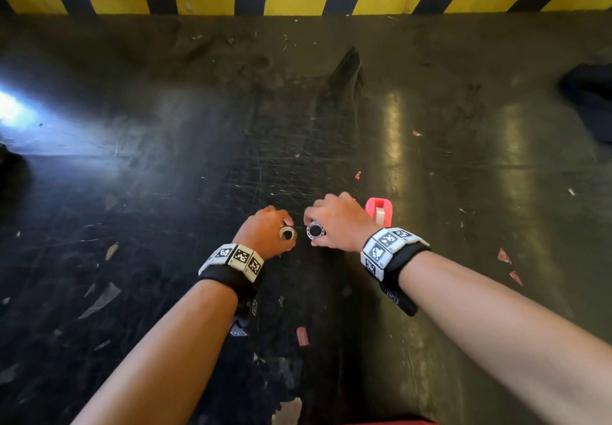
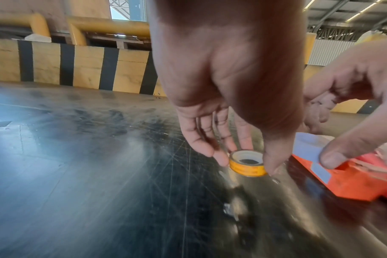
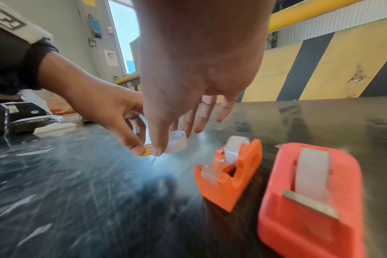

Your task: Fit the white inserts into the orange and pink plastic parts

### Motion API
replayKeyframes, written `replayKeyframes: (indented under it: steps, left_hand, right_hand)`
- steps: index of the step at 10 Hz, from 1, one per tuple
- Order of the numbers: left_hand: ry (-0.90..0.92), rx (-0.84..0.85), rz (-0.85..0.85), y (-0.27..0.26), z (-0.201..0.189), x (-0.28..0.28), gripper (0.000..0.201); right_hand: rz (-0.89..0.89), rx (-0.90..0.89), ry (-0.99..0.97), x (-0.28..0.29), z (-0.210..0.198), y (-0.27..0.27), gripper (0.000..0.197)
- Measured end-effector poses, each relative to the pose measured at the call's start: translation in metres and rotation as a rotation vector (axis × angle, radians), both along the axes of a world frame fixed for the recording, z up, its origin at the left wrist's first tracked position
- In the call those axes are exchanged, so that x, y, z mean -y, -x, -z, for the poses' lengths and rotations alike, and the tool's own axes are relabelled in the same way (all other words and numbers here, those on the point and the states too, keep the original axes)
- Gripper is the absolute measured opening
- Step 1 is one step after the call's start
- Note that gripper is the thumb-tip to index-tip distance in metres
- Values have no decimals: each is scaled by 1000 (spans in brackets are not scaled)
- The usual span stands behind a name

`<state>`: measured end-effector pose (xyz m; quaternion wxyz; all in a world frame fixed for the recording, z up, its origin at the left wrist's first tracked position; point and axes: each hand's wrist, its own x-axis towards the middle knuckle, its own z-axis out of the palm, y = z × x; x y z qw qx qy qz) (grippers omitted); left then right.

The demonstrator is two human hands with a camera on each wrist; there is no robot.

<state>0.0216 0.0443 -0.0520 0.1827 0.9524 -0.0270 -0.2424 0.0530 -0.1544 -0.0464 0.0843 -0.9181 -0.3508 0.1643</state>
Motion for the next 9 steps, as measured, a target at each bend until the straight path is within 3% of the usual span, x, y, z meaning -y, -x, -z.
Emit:
replayKeyframes:
  steps: [5,7,8,9]
  left_hand:
    - [40,60,-57,-46,35,2,46]
    - [-8,100,-53,-38,37,-1,58]
    - [13,116,-88,-31,34,-7,60]
    - [59,111,-173,-6,31,-24,59]
  right_hand:
    - [141,52,144,-20,35,-35,37]
    - [142,49,121,-20,30,-27,55]
    - [144,57,76,-13,22,-24,53]
    - [187,64,19,3,14,-13,38]
